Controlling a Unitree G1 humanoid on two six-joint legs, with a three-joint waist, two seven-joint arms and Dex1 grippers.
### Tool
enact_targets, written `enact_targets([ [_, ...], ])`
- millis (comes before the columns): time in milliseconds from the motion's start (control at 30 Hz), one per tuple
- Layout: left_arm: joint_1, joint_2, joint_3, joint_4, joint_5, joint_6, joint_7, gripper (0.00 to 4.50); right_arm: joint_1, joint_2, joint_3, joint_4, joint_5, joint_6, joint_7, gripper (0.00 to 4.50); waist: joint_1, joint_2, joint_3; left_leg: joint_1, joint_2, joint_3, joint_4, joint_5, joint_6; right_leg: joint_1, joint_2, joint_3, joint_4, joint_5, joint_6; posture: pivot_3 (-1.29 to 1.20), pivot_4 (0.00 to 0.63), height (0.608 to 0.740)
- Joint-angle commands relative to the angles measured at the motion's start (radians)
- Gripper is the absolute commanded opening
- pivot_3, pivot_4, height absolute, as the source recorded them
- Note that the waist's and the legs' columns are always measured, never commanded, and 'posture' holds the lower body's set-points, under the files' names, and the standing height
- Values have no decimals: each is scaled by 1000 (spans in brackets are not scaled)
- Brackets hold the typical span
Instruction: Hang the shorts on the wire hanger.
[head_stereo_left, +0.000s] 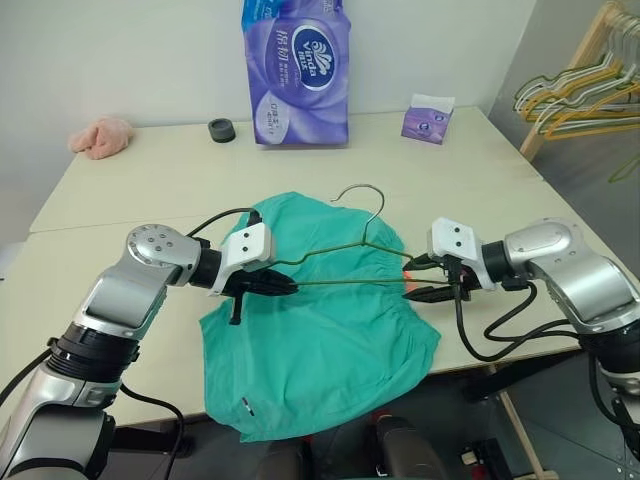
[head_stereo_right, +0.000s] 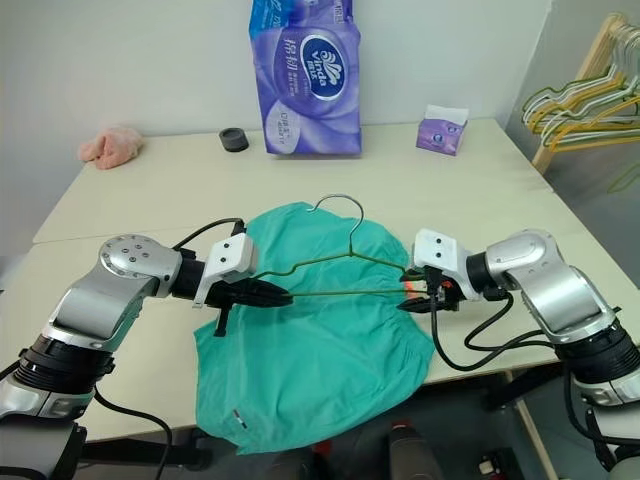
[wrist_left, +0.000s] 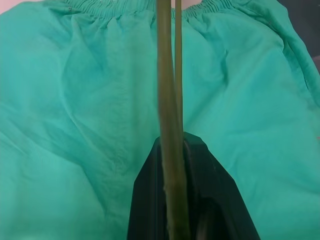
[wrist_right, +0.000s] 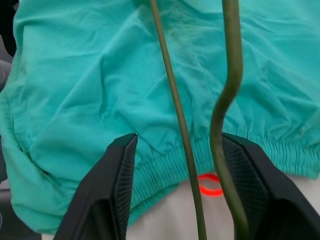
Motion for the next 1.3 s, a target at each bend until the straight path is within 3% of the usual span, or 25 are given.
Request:
enact_targets([
  [33, -23, -2, 14, -30, -8, -13, 5, 0, -16, 14, 6, 5, -19, -2, -14, 2647, 0, 0, 0, 0, 0, 0, 0, 0, 0, 0, 0, 0, 0, 0, 0, -192, 88, 740],
  [167, -25, -5, 12, -31, -7, -12, 4, 0, -32, 26, 23, 23, -20, 16, -1, 2647, -1, 0, 0, 0, 0, 0, 0, 0, 0, 0, 0, 0, 0, 0, 0, -189, 88, 740],
  [267, -23, -6, 12, -37, -7, -9, 6, 0, -47, 40, 26, 50, -10, 47, 3, 2083, -1, 0, 0, 0, 0, 0, 0, 0, 0, 0, 0, 0, 0, 0, 0, -183, 88, 740],
  [467, -15, -11, 13, -51, -13, 0, 18, 0, -60, 41, 29, 64, 6, 88, 28, 34, 0, 0, 0, 0, 0, 0, 0, 0, 0, 0, 0, 0, 0, 0, 0, -181, 90, 740],
  [767, -3, -8, 19, -56, -50, 50, -1, 0, -57, 44, 23, 67, 6, 94, 34, 34, 0, 0, 0, 0, 0, 0, 0, 0, 0, 0, 0, 0, 0, 0, 0, -185, 91, 740],
  [900, 8, -14, 20, -31, -20, 12, 26, 937, -53, 48, 7, 65, 17, 112, 23, 0, 0, 0, 0, 0, 0, 0, 0, 0, 0, 0, 0, 0, 0, 0, 0, -187, 93, 740],
  [1067, 20, -75, 98, -6, -44, 4, 145, 2473, -37, 51, -32, 51, 56, 171, 1, 0, 1, 0, 0, 0, 0, 0, 0, 0, 0, 0, 0, 0, 0, 0, 0, -189, 95, 740],
  [1300, -8, -131, 321, 107, -126, 80, 347, 2473, 80, 14, -158, -29, 156, 301, -59, 0, 2, -1, 0, 0, 0, 0, 0, 0, 0, 0, -1, 0, 0, 0, 0, -201, 102, 740],
])
